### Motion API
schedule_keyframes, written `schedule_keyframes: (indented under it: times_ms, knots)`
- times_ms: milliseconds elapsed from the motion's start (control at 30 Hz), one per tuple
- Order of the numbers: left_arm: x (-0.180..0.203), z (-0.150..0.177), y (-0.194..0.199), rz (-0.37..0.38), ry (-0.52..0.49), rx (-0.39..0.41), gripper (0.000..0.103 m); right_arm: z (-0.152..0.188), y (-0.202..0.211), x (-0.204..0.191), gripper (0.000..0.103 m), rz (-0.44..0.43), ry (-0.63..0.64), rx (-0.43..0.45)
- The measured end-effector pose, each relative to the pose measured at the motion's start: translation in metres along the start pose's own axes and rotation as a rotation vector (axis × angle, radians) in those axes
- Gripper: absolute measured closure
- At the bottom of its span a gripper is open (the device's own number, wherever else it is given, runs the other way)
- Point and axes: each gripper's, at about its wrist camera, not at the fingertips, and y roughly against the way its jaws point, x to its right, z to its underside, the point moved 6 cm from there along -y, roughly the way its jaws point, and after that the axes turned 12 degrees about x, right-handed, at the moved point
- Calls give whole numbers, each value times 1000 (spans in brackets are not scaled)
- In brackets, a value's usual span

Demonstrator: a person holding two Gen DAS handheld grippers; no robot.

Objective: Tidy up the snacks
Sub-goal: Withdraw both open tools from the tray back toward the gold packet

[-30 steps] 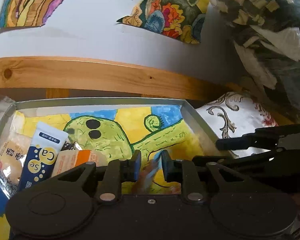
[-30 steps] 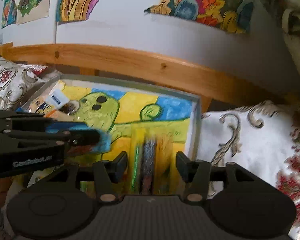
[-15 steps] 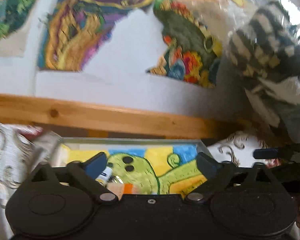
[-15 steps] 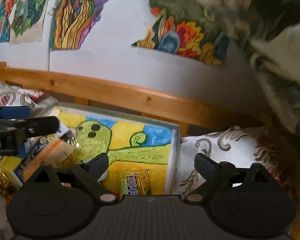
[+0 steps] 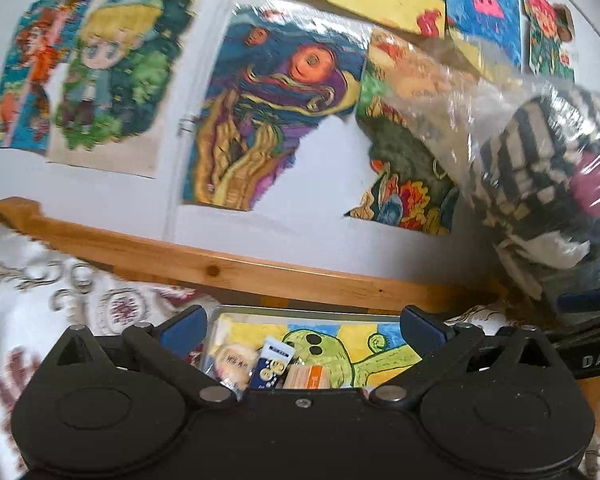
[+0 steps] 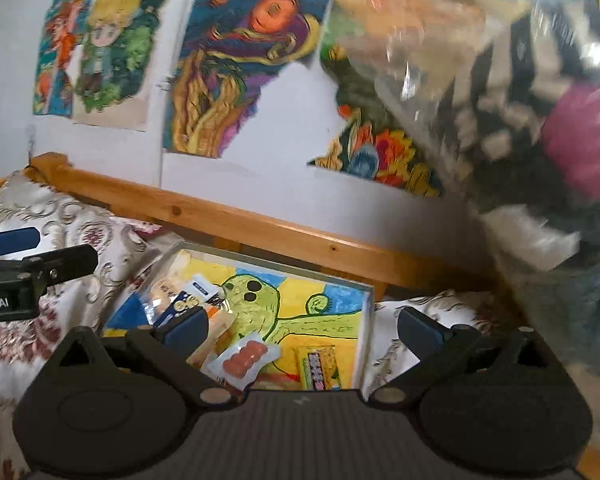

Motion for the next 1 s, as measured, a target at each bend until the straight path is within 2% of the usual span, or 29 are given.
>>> schedule_keyframes:
  times_ms: [200, 367, 467, 600, 733, 833, 1000]
  knots:
    - [2, -37, 85, -14, 13, 13, 1, -23, 72, -17, 0, -24, 55, -128]
    - [7, -64, 152, -49, -8, 16, 1, -30, 134, -27, 0, -6, 164, -158]
    - [12, -71, 182, -62, -54, -1, 1, -33, 163, -33, 0, -11, 138, -187]
    - [9, -72, 210, -81, -39, -43, 1, -33, 194, -49, 0, -39, 103, -203]
    - [3, -75, 226, -100, -37, -69, 1, -24, 199, -63, 0, -75, 105, -246]
    - [0, -73, 232, -109, -55, -75, 1, -17, 192, -67, 0, -68, 132, -276]
    - [-12, -62, 226, -125, -38, -113, 1, -4, 153, -53, 0, -59, 53, -343]
